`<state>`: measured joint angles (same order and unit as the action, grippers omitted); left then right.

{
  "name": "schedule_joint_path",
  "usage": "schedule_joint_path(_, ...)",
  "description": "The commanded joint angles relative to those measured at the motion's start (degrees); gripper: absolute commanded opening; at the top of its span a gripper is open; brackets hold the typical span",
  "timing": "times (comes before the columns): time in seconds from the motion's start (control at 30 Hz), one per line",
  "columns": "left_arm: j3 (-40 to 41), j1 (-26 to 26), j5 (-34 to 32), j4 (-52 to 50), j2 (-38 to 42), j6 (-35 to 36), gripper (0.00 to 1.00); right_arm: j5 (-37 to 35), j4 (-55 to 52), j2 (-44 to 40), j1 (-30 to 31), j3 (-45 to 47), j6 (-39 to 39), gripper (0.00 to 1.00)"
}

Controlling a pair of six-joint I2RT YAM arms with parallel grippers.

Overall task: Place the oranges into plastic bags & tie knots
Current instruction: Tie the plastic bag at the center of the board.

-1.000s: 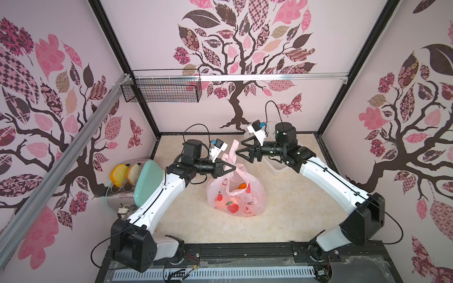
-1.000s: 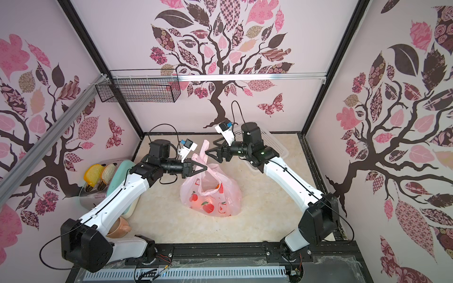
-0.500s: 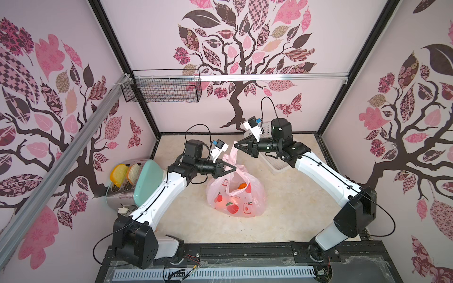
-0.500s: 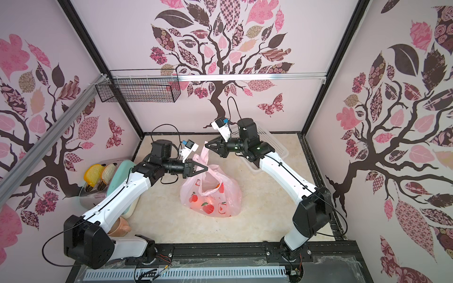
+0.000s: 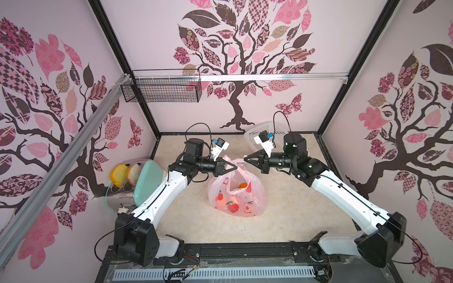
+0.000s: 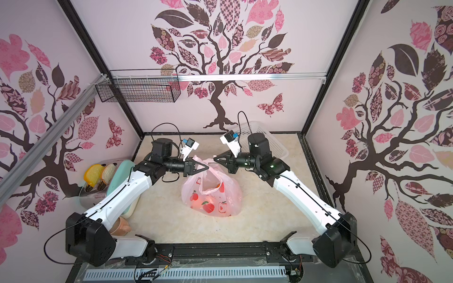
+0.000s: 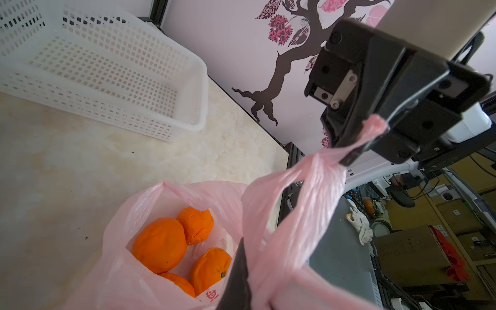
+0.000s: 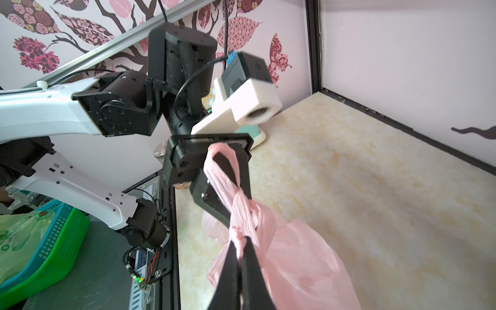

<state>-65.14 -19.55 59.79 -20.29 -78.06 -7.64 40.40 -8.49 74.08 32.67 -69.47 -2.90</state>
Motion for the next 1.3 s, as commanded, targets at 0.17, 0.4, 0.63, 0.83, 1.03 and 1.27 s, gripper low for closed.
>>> schedule_joint_path(0.17,-1.53,1.59,1.20,1.44,-0.70,-1.04,0.00,-4.86,0.18,-7.13,7.82,10.14,-1.59,0.00)
schedule_joint_path(0.4,-1.87,1.80,1.55,1.38,-0.75,-1.28,0.00,-8.06,2.95,-3.72,10.10,14.64,-0.18,0.00)
schedule_joint_path(0.63,-2.18,1.79,2.44,-1.46,-0.68,-0.40,0.00,-13.18,6.98,-0.83,10.27,14.45,-1.22,0.00)
schedule_joint_path(0.83,-3.24,1.86,2.91,-9.16,-0.74,5.28,0.00,-16.67,5.49,-4.87,9.27,12.74,-1.98,0.00)
schedule_joint_path(1.03,-4.02,1.82,3.57,-10.47,-0.49,6.84,0.14,-16.89,4.62,-5.54,8.84,12.16,-2.88,0.00)
schedule_joint_path(1.27,-3.61,1.89,4.46,-11.16,-0.06,8.13,0.31,-16.91,4.54,-5.44,8.89,11.47,-3.39,0.00)
